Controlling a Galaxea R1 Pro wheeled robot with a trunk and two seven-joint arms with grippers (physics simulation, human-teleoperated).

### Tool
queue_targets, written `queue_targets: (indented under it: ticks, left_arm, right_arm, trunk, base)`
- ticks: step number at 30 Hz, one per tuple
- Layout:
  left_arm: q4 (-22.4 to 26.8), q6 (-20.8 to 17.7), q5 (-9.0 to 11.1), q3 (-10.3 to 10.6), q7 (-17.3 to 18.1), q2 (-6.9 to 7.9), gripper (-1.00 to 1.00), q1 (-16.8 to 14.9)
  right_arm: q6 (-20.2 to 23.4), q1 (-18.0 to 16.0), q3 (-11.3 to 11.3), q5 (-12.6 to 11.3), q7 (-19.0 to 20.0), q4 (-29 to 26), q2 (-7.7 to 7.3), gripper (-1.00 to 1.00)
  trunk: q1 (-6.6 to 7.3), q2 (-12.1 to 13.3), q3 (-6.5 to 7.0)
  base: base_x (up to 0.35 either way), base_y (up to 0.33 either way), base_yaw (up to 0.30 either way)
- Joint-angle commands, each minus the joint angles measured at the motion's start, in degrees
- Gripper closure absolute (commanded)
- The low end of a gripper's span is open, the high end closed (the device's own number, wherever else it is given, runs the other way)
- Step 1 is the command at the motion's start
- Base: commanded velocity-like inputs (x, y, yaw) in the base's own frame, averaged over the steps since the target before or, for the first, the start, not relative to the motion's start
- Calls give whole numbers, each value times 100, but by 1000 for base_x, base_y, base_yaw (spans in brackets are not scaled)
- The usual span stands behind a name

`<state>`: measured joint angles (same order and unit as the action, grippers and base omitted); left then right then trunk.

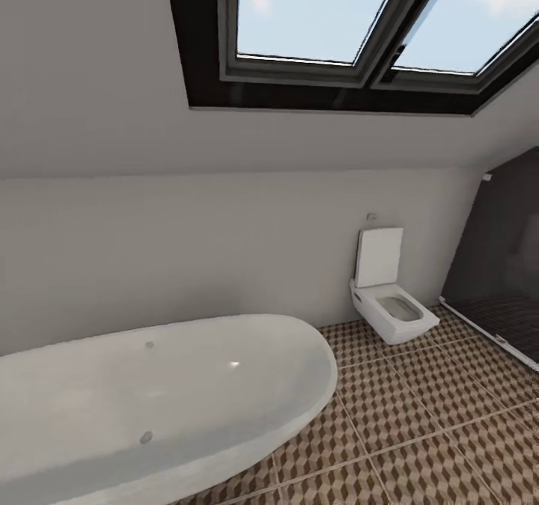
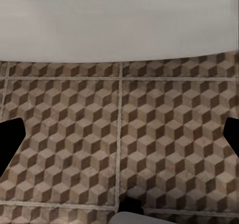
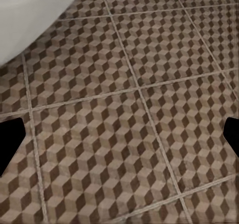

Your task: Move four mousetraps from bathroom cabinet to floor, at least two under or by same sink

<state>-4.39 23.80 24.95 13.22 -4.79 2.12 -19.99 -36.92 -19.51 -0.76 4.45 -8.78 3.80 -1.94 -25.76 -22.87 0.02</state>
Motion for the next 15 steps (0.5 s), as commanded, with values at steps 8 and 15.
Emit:
queue_targets:
  ticks: [8, 15]
  left_arm:
    - [-18, 28, 19, 49, -13, -8, -100, -5]
    - [-18, 28, 18, 49, -13, -3, -100, -5]
  right_arm:
    - [-26, -9, -10, 48, -36, 25, 0, -100]
    - [-26, -9, -11, 48, -36, 25, 0, -100]
  trunk:
    - [-2, -5, -2]
    - [-2, -5, -2]
  base:
    - [0, 0, -264]
    - [0, 0, -264]
